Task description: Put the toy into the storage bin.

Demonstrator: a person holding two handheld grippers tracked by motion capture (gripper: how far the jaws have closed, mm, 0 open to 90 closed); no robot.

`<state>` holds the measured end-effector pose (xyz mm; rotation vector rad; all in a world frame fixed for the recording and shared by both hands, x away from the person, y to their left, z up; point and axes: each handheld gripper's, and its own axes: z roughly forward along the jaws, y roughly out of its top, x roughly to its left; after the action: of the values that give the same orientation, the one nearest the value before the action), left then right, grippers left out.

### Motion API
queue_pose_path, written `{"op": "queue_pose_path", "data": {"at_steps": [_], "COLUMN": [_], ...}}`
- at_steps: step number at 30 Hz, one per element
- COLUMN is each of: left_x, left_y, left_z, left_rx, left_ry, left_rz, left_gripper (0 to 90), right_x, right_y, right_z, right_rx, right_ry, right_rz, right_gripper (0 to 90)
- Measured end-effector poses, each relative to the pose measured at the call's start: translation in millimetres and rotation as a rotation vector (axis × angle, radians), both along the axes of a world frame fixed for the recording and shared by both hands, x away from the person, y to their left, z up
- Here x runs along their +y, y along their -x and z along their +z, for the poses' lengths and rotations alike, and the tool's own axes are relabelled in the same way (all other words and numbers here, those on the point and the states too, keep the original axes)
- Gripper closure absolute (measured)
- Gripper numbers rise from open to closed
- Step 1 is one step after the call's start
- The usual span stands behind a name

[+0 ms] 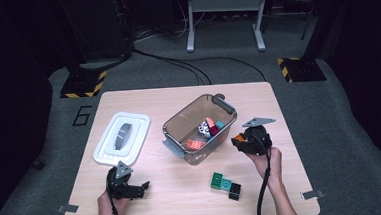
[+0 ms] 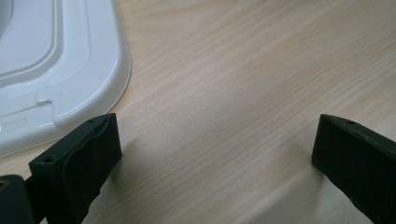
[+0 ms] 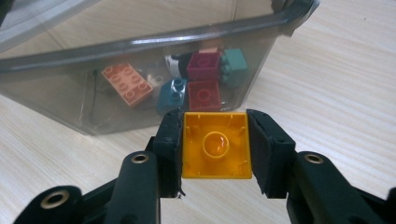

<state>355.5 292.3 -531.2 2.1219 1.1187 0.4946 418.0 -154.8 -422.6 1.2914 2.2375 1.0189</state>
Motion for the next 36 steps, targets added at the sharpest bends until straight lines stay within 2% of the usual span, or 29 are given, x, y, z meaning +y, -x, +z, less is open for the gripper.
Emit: {"op": "queue_pose_path", "data": {"at_steps": [13,21,30,36], "left_x": [0.0,0.0,-0.1,0.0], "left_y": [0.0,0.0,0.1,0.0], "left_z": [0.0,0.0,-0.1,0.0], "left_rx": [0.0,0.0,0.0,0.0], "left_ry": [0.0,0.0,0.002,0.001], "left_rz": [0.0,0.0,0.002,0.0], "left_gripper": [1.3,1.3,1.3,1.3], "right_x": [4.4,9.5,21.8,32.6], "right_y": [-6.5,-14.3,-27.4,-35.7], "right_z": [32.3,50.8,64.4,68.4], "right_rx": [-0.049,-0.081,-0.09,-0.087], "right_ry": [0.002,0.013,0.02,0.025], "right_rz": [-0.01,0.014,0.034,0.049], "right_gripper": [58.9,58.9,58.9,58.9]}}
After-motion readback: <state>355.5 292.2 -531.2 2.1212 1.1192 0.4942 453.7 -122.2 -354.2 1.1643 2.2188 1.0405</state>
